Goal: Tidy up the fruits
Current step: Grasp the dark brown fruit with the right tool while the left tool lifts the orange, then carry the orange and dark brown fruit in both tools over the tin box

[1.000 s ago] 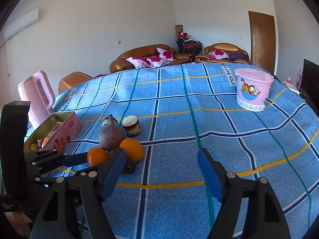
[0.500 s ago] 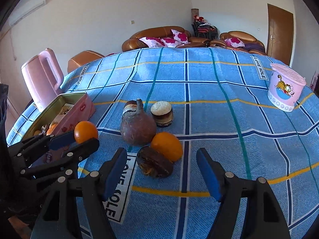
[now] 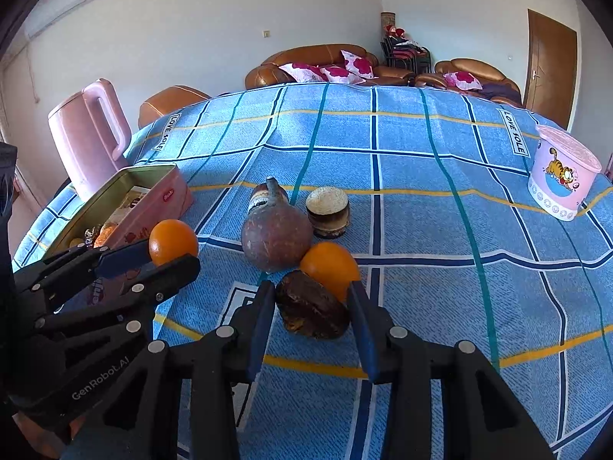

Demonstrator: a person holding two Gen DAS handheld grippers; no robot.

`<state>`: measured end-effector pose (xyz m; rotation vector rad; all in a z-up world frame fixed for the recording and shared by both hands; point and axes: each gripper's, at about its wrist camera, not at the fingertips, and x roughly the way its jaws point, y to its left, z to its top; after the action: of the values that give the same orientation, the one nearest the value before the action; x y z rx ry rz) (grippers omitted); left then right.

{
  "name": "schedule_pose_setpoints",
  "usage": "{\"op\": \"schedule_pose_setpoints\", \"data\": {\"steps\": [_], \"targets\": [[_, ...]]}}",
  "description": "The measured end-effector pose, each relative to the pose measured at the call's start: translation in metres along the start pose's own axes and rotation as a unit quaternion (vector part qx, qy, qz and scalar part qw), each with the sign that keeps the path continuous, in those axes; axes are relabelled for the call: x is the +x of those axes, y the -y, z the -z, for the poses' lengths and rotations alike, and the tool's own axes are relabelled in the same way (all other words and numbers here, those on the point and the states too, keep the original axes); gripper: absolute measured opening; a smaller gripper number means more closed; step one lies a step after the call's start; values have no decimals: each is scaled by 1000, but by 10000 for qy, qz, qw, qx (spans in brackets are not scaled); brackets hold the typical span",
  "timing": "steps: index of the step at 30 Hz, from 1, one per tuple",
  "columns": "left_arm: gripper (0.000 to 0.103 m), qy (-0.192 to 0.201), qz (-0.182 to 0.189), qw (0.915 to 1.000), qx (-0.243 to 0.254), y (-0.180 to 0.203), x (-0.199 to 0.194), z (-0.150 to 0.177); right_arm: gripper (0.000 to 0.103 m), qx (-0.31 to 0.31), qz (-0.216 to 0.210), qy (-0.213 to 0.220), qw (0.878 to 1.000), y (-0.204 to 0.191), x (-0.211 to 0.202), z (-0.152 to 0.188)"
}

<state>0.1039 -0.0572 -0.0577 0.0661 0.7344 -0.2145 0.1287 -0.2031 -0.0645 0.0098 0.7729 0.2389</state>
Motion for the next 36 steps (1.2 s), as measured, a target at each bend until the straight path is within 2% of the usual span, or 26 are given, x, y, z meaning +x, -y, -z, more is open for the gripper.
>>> {"op": "schedule_pose_setpoints", "data": {"steps": [18, 36], "targets": [[40, 388, -4, 9992, -51, -3, -15, 1, 41, -322, -244, 660, 9970, -13, -23, 0], [40, 735, -93, 9972, -46, -3, -28, 3, 41, -415, -207, 1196, 9917, -15, -43, 6]]}}
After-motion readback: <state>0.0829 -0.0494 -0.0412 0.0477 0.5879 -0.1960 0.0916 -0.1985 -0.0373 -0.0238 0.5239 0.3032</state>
